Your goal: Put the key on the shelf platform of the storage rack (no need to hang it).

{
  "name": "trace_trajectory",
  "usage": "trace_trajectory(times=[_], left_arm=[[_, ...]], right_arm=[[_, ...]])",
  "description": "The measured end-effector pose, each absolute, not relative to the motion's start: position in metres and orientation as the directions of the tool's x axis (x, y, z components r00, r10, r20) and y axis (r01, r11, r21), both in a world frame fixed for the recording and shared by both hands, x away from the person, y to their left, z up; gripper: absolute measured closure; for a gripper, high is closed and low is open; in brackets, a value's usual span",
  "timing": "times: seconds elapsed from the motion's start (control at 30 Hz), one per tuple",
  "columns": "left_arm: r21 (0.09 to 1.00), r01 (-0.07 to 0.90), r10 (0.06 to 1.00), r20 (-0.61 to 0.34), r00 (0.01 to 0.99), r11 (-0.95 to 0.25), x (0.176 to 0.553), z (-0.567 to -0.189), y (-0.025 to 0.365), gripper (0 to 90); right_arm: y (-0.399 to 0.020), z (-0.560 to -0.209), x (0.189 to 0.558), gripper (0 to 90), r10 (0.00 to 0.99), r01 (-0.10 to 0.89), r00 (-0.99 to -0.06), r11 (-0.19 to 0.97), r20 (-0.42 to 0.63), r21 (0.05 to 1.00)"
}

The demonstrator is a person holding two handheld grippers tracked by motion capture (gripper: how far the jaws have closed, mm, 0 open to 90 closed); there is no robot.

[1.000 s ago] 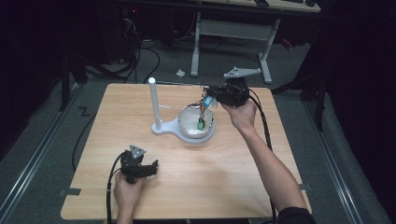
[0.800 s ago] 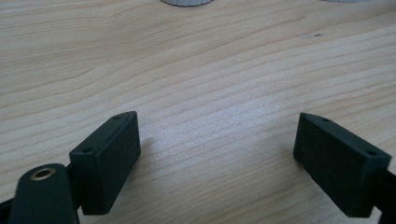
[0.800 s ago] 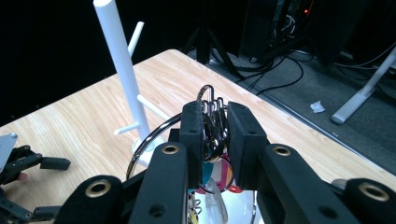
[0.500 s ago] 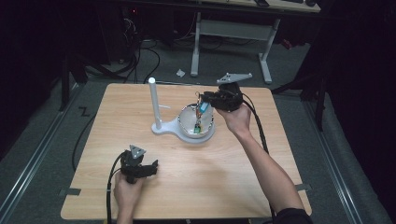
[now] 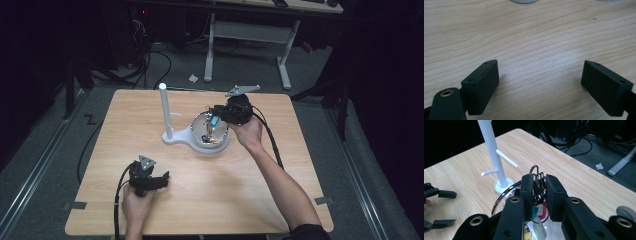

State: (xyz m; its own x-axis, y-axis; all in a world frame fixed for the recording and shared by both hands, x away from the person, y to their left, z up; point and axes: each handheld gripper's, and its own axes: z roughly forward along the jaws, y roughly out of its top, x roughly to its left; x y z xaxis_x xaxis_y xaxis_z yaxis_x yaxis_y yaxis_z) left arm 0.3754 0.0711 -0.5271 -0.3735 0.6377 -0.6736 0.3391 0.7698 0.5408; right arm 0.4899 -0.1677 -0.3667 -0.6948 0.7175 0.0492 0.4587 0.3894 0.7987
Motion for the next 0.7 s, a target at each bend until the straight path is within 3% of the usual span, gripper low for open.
trace_trajectory(times=[0.7], left_arm=[[0.538,0.344,0.638,-0.675,-0.371,0.770,0.375,-0.527,0.071,15.1]], right_arm=[[-0.153,-0.401,0.496,77.6,0.712,0.482,-0.701,0.441,0.031,0.757]])
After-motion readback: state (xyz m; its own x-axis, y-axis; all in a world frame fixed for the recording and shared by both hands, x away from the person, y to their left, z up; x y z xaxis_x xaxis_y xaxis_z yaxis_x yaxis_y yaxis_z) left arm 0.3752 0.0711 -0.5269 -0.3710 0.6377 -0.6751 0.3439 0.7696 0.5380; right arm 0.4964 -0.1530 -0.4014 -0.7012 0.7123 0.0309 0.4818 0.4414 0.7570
